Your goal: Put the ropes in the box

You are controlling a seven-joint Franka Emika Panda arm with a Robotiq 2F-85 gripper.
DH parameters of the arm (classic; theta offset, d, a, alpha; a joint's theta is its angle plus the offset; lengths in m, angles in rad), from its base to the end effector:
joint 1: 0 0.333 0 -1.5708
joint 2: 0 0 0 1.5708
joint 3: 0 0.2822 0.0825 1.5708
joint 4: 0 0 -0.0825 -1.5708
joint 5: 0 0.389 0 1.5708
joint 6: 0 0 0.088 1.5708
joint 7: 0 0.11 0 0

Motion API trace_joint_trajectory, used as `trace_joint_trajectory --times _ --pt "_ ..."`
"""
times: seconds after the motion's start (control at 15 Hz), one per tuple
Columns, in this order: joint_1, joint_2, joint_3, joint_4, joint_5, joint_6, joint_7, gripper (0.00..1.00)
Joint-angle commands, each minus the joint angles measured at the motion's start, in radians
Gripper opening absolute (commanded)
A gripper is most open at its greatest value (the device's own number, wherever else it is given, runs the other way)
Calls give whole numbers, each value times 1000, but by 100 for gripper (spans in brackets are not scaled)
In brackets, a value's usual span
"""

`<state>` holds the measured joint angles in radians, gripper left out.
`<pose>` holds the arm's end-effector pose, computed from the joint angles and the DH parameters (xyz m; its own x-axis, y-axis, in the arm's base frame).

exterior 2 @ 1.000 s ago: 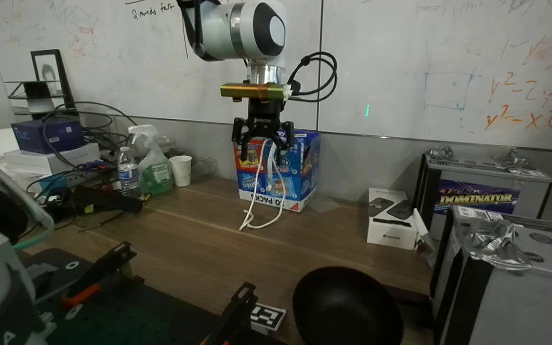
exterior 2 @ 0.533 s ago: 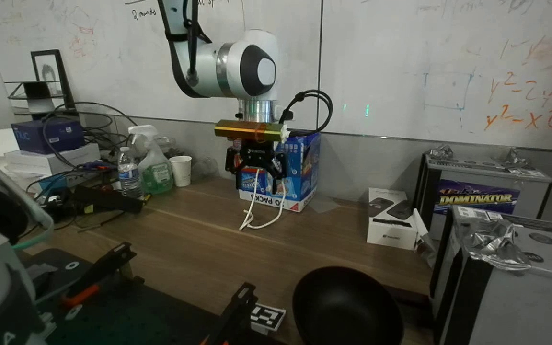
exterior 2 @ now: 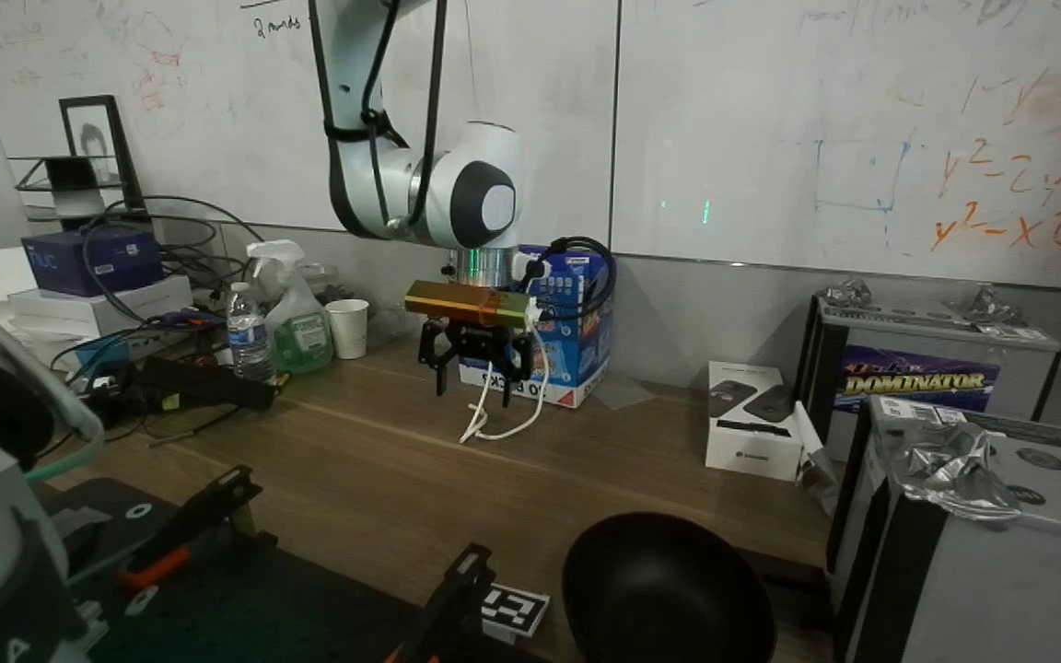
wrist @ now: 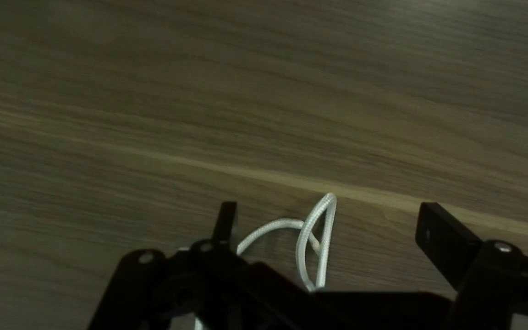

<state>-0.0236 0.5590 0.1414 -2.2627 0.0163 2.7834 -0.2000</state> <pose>0.5010 0.0672 0.0748 0.9600 0.2794 -0.0183 0.2769 -0.9571 -0.0853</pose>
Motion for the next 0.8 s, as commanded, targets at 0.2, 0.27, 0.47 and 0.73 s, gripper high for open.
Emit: trace_joint_trajectory --times 0.2,0.27,0.47,0.73 --pt "-71 138 53 116 15 41 -56 100" --pt "-80 149 60 129 17 37 -60 100" --pt "-91 195 66 159 13 58 -61 100" --pt "-96 241 77 194 9 62 -58 100"
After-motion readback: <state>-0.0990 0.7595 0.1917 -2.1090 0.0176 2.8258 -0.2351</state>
